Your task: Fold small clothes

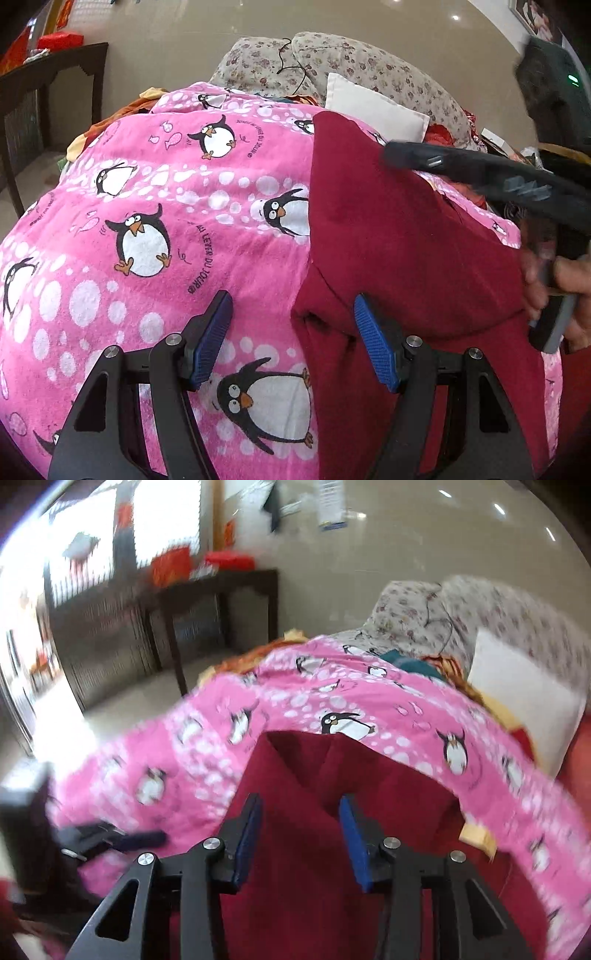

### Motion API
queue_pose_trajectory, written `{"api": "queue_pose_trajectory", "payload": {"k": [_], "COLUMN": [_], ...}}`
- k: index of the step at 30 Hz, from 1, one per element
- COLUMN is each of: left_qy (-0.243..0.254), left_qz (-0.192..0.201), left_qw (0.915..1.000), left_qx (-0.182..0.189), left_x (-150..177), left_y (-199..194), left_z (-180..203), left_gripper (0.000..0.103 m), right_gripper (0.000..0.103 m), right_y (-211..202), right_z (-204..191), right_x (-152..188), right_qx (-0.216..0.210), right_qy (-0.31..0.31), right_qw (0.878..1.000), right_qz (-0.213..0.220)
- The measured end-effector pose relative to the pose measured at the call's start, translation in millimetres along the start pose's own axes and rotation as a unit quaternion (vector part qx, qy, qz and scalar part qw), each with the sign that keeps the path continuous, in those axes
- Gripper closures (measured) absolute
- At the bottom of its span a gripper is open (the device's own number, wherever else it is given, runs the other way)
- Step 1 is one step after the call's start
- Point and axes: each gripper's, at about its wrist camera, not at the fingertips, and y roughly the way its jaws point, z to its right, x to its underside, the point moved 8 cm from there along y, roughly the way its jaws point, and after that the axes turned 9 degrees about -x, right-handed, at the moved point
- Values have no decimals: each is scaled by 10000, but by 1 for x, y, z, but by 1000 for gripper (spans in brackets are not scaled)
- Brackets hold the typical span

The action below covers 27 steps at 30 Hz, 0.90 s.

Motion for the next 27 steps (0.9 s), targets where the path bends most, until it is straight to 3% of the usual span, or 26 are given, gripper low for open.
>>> {"api": "queue_pose_trajectory", "payload": {"k": [1, 2, 3, 7, 13, 17, 21, 24, 27], "left_qy": [-6, -13, -25, -141, -139, -22, 279, 423, 428], "left_qz": [1, 4, 7, 41, 81, 140, 410, 426, 232], "left_qw": [10000, 10000, 10000, 9998, 9998, 9999, 9987, 9981, 9984], "left_qx": [10, 30, 53, 147, 123, -28, -79, 141, 280], "left_x": [0, 0, 0, -1, -2, -1, -5, -11, -13], "left_y": [0, -1, -2, -4, -4, -11, -33, -42, -32], "left_z": [0, 0, -1, -6, -5, -5, 10, 31, 51], "left_gripper": [34, 34, 34, 34, 34, 34, 34, 34, 34], "right_gripper": [67, 93, 99, 99, 99, 96, 92, 92, 92], "right_y": [11, 21, 24, 15, 40, -13, -91, -135, -147], "right_z": [0, -1, -1, 11, 14, 9, 37, 82, 126], "right_x": [1, 2, 4, -6, -4, 7, 61, 121, 177], "right_qx": [16, -180, -242, -84, 127, -78, 798, 1417, 1927], "right_qy": [-44, 21, 87, 359, 474, 691, 951, 1724, 2405], "right_qw": [9999, 9995, 9992, 9993, 9988, 9975, 9920, 9747, 9512], "right_qz": [-123, -242, -299, 39, -18, 133, 225, 130, -155]}}
